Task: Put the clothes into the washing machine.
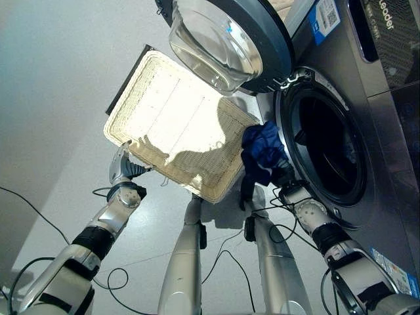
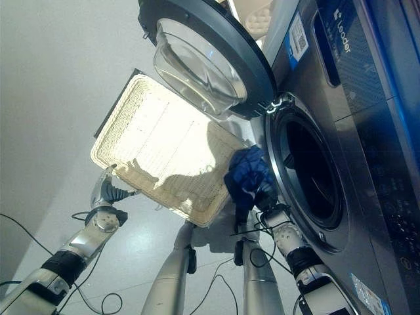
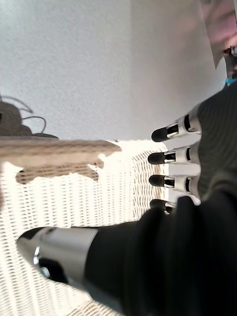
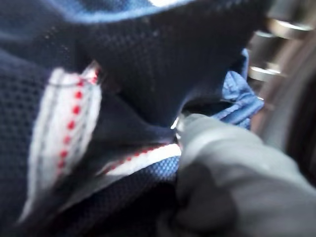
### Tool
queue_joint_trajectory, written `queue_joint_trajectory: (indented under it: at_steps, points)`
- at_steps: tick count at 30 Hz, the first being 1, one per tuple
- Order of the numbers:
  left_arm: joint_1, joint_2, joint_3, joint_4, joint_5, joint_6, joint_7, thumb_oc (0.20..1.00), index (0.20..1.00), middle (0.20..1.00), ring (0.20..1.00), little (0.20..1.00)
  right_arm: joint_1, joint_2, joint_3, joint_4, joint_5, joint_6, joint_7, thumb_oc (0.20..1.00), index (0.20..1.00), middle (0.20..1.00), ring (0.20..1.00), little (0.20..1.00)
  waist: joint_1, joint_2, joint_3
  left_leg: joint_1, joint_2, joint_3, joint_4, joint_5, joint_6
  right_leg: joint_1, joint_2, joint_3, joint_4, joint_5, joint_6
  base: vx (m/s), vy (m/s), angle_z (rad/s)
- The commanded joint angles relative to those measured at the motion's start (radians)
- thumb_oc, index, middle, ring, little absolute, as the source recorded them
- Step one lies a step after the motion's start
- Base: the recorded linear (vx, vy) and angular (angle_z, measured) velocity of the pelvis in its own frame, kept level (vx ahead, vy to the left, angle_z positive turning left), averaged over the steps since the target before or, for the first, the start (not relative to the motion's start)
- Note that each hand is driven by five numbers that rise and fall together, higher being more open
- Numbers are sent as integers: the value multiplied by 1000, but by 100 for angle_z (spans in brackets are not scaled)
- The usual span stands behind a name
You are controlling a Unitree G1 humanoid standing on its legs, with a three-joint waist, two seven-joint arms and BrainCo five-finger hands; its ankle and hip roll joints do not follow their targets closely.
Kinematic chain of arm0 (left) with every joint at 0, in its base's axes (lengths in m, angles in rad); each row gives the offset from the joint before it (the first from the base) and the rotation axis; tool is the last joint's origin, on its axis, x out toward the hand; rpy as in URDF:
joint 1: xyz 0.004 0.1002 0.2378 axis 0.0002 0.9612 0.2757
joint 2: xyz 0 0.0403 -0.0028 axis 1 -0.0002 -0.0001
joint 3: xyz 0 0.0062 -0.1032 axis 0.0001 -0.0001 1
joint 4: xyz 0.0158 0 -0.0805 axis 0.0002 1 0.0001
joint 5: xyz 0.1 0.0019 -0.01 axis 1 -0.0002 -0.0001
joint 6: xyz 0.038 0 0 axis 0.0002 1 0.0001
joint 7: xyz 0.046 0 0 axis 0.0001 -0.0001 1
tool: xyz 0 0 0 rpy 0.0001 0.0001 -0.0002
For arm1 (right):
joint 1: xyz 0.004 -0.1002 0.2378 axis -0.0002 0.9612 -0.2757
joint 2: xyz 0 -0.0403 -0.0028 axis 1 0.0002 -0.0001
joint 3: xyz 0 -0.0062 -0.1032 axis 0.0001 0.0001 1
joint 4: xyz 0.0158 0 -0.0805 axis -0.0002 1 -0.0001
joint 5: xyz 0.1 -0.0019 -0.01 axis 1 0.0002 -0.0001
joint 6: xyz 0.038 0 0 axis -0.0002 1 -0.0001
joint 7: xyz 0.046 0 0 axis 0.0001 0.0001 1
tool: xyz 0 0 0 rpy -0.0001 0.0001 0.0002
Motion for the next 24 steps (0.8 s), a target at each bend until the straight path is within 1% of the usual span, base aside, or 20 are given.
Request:
queue_joint_trajectory:
  at_steps: [1,2,3,4,5,7,9,10,11,12,13,14,15,16,17,18,19,20,21,24]
  points:
    - [12,-14,36,-21,-22,-39,5,1000,1000,1000,1000,1000,7,-69,-85,-112,226,-260,-73,200,200,200,200,200,-29,33,-15,-6,-98,41,61,-82,23,63,-22,-16,-160,131,108,45,-55,0]
    - [20,-8,36,-24,-24,-42,4,1000,1000,1000,1000,1000,-6,-86,-131,-122,251,-343,-107,200,200,200,200,200,-29,34,-15,-5,-98,40,62,-86,23,65,-22,-16,-157,127,109,47,-55,1]
    - [33,3,35,-33,-26,-46,1,1000,1000,1000,1000,1000,-19,-115,-192,-128,243,-447,-164,200,200,200,200,200,-29,35,-15,-2,-98,39,64,-92,24,68,-21,-16,-154,123,109,44,-54,1]
    - [42,11,33,-42,-28,-48,1,1000,1000,1000,1000,1000,-29,-137,-227,-128,220,-504,-205,200,200,200,200,200,-30,36,-15,0,-99,37,66,-96,25,71,-21,-17,-152,121,109,29,-35,0]
    - [42,11,33,-42,-28,-48,1,1000,1000,1000,1000,1000,-29,-137,-227,-128,220,-504,-205,200,200,200,200,200,-30,36,-15,0,-99,37,66,-96,25,71,-21,-17,-152,121,109,24,-32,0]
    - [65,47,33,-78,-40,-46,-16,1000,1000,1000,1000,1000,-80,-250,-349,-121,7,-760,-459,200,200,200,200,200,-28,37,-15,4,-102,31,78,-111,29,77,-21,-17,-145,115,109,41,-51,1]
    - [70,74,33,-90,-56,-48,-31,1000,1000,1000,1000,1000,-114,-345,-433,-85,-232,-966,-740,200,200,200,200,200,-31,36,-15,6,-106,24,90,-123,33,80,-20,-18,-139,112,109,21,-25,0]
    - [66,75,32,-92,-58,-48,-32,1000,1000,1000,1000,1000,-121,-352,-440,-93,-284,-972,-800,200,200,200,200,200,-29,37,-15,-2,-106,24,93,-118,34,73,-20,-19,-140,118,108,0,0,0]
    - [62,93,22,-97,-75,-51,-39,1000,1000,1000,1000,1000,-128,-427,-473,-20,-584,-1024,-1087,200,200,200,200,200,-32,37,-15,0,-110,21,99,-124,36,77,-18,-18,-135,115,108,24,-31,-3]
    - [52,104,5,-111,-87,-40,-35,1000,1000,1000,1000,1000,-134,-514,-492,-39,-1032,-930,-1525,429,429,429,429,429,-37,36,-15,-5,-116,13,115,-134,37,72,-15,-13,-126,110,110,38,-31,-6]
    - [52,104,5,-111,-87,-40,-35,1000,1000,1000,1000,1000,-134,-514,-492,-39,-1032,-930,-1525,429,429,429,429,429,-37,36,-15,-5,-116,13,115,-134,37,72,-15,-13,-126,110,110,17,-23,-11]
    - [48,109,-1,-121,-98,-37,-27,1000,1000,1000,1000,1000,-120,-530,-495,-93,-1140,-897,-1675,900,900,900,900,900,-46,36,-15,-27,-118,16,130,-127,38,53,-15,-14,-123,123,110,0,0,-10]
    - [49,103,-8,-114,-100,-46,-21,1000,1000,1000,1000,1000,-100,-538,-496,-78,-1032,-979,-1675,1000,1000,1000,1000,1000,-49,35,-15,-38,-120,17,144,-130,40,44,-17,-13,-117,123,111,2,-1,-14]
    - [49,95,-12,-104,-96,-53,-16,1000,1000,1000,1000,1000,-91,-532,-496,-65,-970,-1034,-1668,1000,1000,1000,1000,1000,-49,35,-15,-43,-121,17,150,-132,41,40,-19,-11,-114,123,110,14,-19,-12]
    - [43,90,-13,-90,-93,-61,-22,1000,1000,1000,1000,1000,-73,-504,-490,-62,-772,-1129,-1569,1000,1000,1000,1000,1000,-51,37,-15,-49,-121,18,151,-131,42,35,-19,-8,-113,122,108,36,-40,-8]
    - [42,90,-17,-79,-99,-66,-26,1000,1000,1000,1000,1000,-56,-474,-483,-76,-553,-1159,-1423,1000,1000,1000,1000,1000,-52,38,-15,-42,-122,18,153,-138,41,42,-20,-5,-109,112,107,20,-40,-5]
    - [40,91,-17,-77,-101,-68,-26,1000,1000,1000,1000,1000,-54,-469,-485,-84,-456,-1161,-1344,1000,1000,1000,1000,1000,-52,38,-15,-48,-122,20,153,-131,42,36,-21,-7,-111,119,105,66,-49,-1]
    - [41,82,-30,-62,-94,-73,-29,1000,1000,1000,1000,1000,-34,-436,-523,-51,318,-985,-584,1000,1000,1000,1000,1000,-50,40,-15,-26,-126,17,151,-145,42,59,-26,-10,-104,97,103,1,-43,0]
    - [28,77,-29,-58,-92,-74,-35,1000,1000,1000,1000,1000,-57,-399,-528,-94,318,-933,-584,1000,1000,1000,1000,1000,-46,46,-15,-47,-127,18,148,-125,44,41,-28,-13,-113,118,99,18,-53,13]
    - [18,63,-44,-41,-86,-69,-46,1000,1000,1000,1000,1000,-78,-252,-491,-218,318,-813,-438,1000,1000,1000,1000,1000,-38,56,-15,-51,-129,20,149,-120,47,41,-34,-22,-115,122,96,8,-44,34]
